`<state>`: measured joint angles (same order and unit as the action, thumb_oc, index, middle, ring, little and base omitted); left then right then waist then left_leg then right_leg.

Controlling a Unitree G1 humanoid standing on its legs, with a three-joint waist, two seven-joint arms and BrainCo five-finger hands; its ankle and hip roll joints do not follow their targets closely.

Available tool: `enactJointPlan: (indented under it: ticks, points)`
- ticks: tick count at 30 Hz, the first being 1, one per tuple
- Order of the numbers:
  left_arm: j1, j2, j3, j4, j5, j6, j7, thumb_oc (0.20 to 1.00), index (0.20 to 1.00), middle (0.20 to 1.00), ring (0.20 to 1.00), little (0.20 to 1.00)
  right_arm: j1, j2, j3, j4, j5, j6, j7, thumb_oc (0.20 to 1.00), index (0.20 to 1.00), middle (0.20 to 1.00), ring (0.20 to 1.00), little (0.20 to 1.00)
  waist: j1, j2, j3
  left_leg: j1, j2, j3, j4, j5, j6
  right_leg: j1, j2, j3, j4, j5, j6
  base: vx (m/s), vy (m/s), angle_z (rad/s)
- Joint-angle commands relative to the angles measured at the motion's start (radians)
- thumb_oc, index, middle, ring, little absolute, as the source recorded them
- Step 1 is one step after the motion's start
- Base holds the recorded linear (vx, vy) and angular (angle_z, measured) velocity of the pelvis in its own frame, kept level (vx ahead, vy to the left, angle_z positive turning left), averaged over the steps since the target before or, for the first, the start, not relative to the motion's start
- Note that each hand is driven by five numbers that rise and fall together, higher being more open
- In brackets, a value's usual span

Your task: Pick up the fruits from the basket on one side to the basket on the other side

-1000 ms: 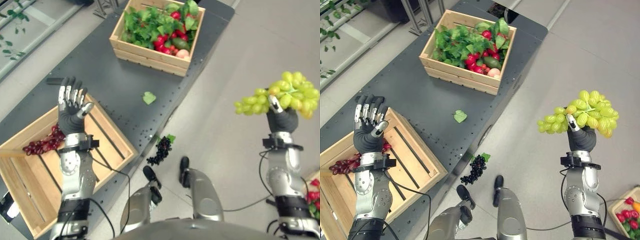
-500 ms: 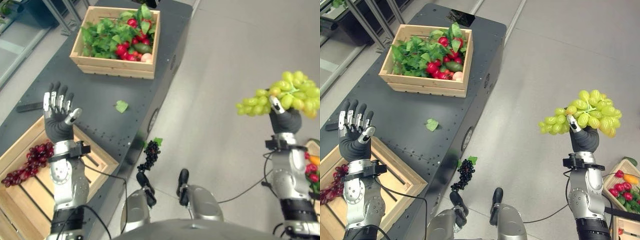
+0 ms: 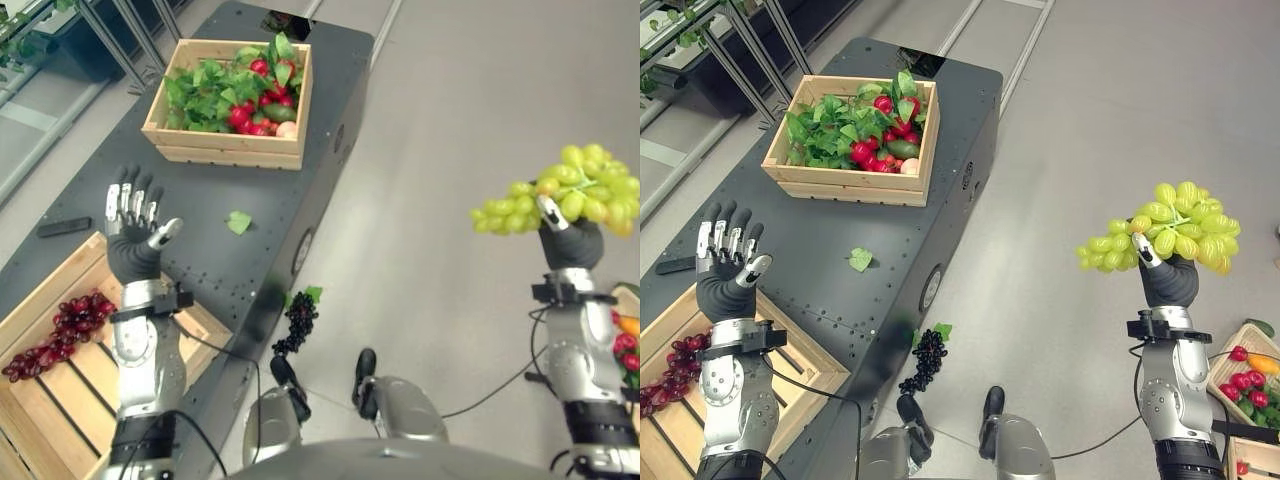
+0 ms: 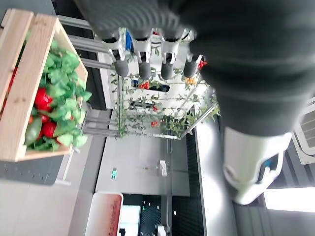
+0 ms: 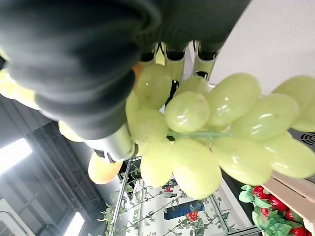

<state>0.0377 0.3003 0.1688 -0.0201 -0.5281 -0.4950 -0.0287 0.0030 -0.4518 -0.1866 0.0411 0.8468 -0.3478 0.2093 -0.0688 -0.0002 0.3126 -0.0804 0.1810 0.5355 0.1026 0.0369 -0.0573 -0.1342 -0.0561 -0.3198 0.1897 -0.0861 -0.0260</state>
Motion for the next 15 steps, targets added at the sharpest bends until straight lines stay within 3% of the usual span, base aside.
enactJointPlan:
  ticks: [1,3,4,5,6,7,8,10,11,12,13,14,15]
  points:
    - [0.004,0.028,0.004,-0.022,0.03,-0.032,-0.007,1.0,1.0,1.0,1.0,1.0,-0.044,-0.057,-0.041,-0.072,0.015,-0.076,0.019,0.2,0.2,0.2,0.2,0.2,-0.017,-0.032,-0.032,-0.046,0.039,-0.063,0.015,0.058,-0.066,0.063,0.046,0.019,-0.054,-0.047,0.068,-0.05,-0.144,-0.06]
    - [0.003,0.029,0.002,-0.021,0.033,-0.032,-0.009,1.0,1.0,1.0,1.0,1.0,-0.044,-0.059,-0.04,-0.071,0.011,-0.078,0.017,0.2,0.2,0.2,0.2,0.2,-0.011,-0.037,-0.025,-0.07,0.037,-0.075,0.035,0.075,-0.055,0.058,0.047,0.01,-0.065,-0.022,0.059,-0.13,-0.097,-0.01]
    - [0.003,0.028,0.002,-0.02,0.036,-0.032,-0.009,1.0,1.0,1.0,1.0,1.0,-0.046,-0.061,-0.037,-0.068,0.009,-0.078,0.017,0.2,0.2,0.2,0.2,0.2,-0.003,-0.049,-0.02,-0.08,0.019,-0.123,0.082,0.045,-0.049,0.055,0.038,0.019,-0.067,-0.016,0.057,-0.13,-0.082,0.01]
    - [0.003,0.028,0.002,-0.02,0.037,-0.032,-0.008,1.0,1.0,1.0,1.0,1.0,-0.047,-0.06,-0.037,-0.068,0.009,-0.078,0.017,0.2,0.2,0.2,0.2,0.2,-0.005,-0.049,-0.02,-0.085,0.021,-0.126,0.091,0.04,-0.049,0.056,0.038,0.016,-0.066,-0.018,0.057,-0.08,-0.072,-0.02]
    - [0.003,0.027,0.003,-0.025,0.036,-0.032,-0.015,1.0,1.0,1.0,1.0,1.0,-0.054,-0.063,-0.028,-0.069,0.006,-0.072,0.021,0.2,0.2,0.2,0.2,0.2,-0.004,-0.066,-0.019,-0.078,-0.024,-0.185,0.184,-0.062,-0.025,0.046,0.02,0.025,-0.067,-0.002,0.058,-0.05,-0.031,-0.08]
    - [0.003,0.027,0.004,-0.025,0.035,-0.032,-0.015,1.0,1.0,1.0,1.0,1.0,-0.054,-0.063,-0.027,-0.069,0.006,-0.072,0.021,0.2,0.2,0.2,0.2,0.2,-0.005,-0.065,-0.018,-0.08,-0.023,-0.186,0.191,-0.067,-0.024,0.047,0.02,0.024,-0.066,-0.003,0.059,-0.09,-0.058,-0.08]
    - [0.007,0.027,0.005,-0.03,0.028,-0.032,-0.028,1.0,1.0,1.0,1.0,1.0,-0.048,-0.062,-0.032,-0.069,0.004,-0.071,0.024,0.2,0.2,0.2,0.2,0.2,-0.012,-0.068,-0.026,-0.049,-0.046,-0.174,0.248,-0.124,-0.007,0.035,0.013,0.018,-0.07,0.008,0.065,-0.06,-0.013,0.0]
    - [0.012,0.028,0.004,-0.04,0.032,-0.033,-0.038,1.0,1.0,1.0,1.0,1.0,-0.048,-0.056,-0.035,-0.074,-0.003,-0.067,0.025,0.2,0.2,0.2,0.2,0.2,-0.014,-0.061,-0.036,-0.021,-0.091,-0.219,0.29,-0.155,0.003,0.027,0.019,0.022,-0.085,0.023,0.066,-0.04,-0.009,0.04]
    - [0.012,0.027,0.004,-0.04,0.032,-0.033,-0.038,1.0,1.0,1.0,1.0,1.0,-0.047,-0.057,-0.034,-0.075,-0.004,-0.067,0.025,0.2,0.2,0.2,0.2,0.2,-0.014,-0.058,-0.035,-0.02,-0.088,-0.221,0.295,-0.163,0.001,0.03,0.022,0.021,-0.083,0.018,0.067,-0.04,0.045,-0.17]
    - [0.017,0.025,0.006,-0.036,0.03,-0.037,-0.037,1.0,1.0,1.0,1.0,1.0,-0.05,-0.048,-0.026,-0.072,-0.005,-0.065,0.027,0.2,0.2,0.2,0.2,0.2,-0.017,-0.041,-0.044,0.017,-0.132,-0.266,0.264,-0.194,0.01,0.014,0.038,0.022,-0.08,0.024,0.074,-0.02,0.045,-0.11]
    - [0.017,0.025,0.007,-0.036,0.031,-0.037,-0.037,1.0,1.0,1.0,1.0,1.0,-0.051,-0.049,-0.026,-0.072,-0.005,-0.065,0.026,0.2,0.2,0.2,0.2,0.2,-0.018,-0.043,-0.045,0.017,-0.137,-0.265,0.258,-0.186,0.012,0.012,0.035,0.022,-0.082,0.029,0.074,-0.03,0.117,-0.04]
    - [0.025,0.028,0.013,-0.036,0.036,-0.038,-0.039,1.0,1.0,1.0,1.0,1.0,-0.055,-0.041,-0.022,-0.066,0.0,-0.064,0.028,0.2,0.2,0.2,0.2,0.2,-0.031,-0.032,-0.06,0.053,-0.145,-0.251,0.168,-0.231,0.031,-0.003,0.036,0.015,-0.072,0.037,0.088,0.0,0.111,0.1]
    - [0.029,0.028,0.015,-0.039,0.04,-0.038,-0.039,1.0,1.0,1.0,1.0,1.0,-0.055,-0.038,-0.021,-0.068,0.0,-0.063,0.03,0.2,0.2,0.2,0.2,0.2,-0.03,-0.029,-0.063,0.059,-0.15,-0.252,0.146,-0.231,0.035,-0.008,0.035,0.015,-0.064,0.043,0.092,-0.01,0.142,0.07]
